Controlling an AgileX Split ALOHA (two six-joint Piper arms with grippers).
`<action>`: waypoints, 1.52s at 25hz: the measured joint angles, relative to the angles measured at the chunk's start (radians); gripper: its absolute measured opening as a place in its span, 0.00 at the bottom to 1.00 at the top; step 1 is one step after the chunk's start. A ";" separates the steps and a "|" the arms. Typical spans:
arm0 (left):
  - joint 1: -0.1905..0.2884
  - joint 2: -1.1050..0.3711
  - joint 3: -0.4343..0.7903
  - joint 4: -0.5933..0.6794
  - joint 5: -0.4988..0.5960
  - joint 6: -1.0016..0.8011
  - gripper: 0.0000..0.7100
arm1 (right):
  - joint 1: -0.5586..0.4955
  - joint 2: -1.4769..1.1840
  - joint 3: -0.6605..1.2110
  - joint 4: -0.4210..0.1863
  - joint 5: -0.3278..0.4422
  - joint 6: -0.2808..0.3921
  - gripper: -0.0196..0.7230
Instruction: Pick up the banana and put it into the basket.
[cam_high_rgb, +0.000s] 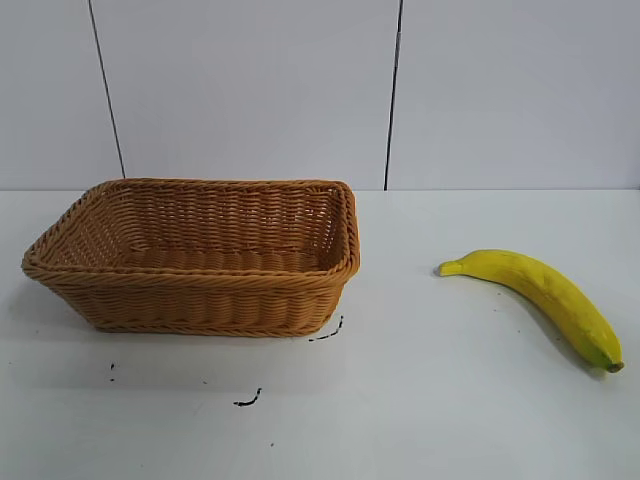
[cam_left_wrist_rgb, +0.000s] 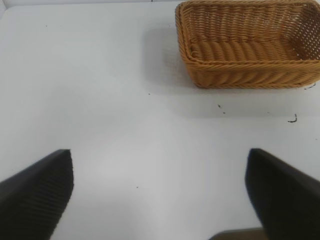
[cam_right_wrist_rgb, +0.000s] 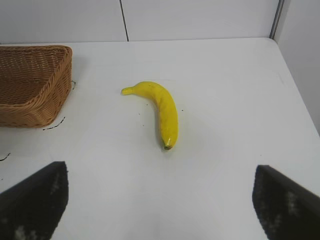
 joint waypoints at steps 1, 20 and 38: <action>0.000 0.000 0.000 0.000 0.000 0.000 0.98 | 0.000 0.000 0.000 0.000 0.000 0.000 0.96; 0.000 0.000 0.000 0.000 -0.001 0.000 0.98 | 0.000 0.247 -0.086 -0.009 0.007 0.009 0.96; 0.000 0.000 0.000 0.000 -0.001 0.000 0.98 | 0.000 1.375 -0.728 -0.015 0.148 -0.135 0.96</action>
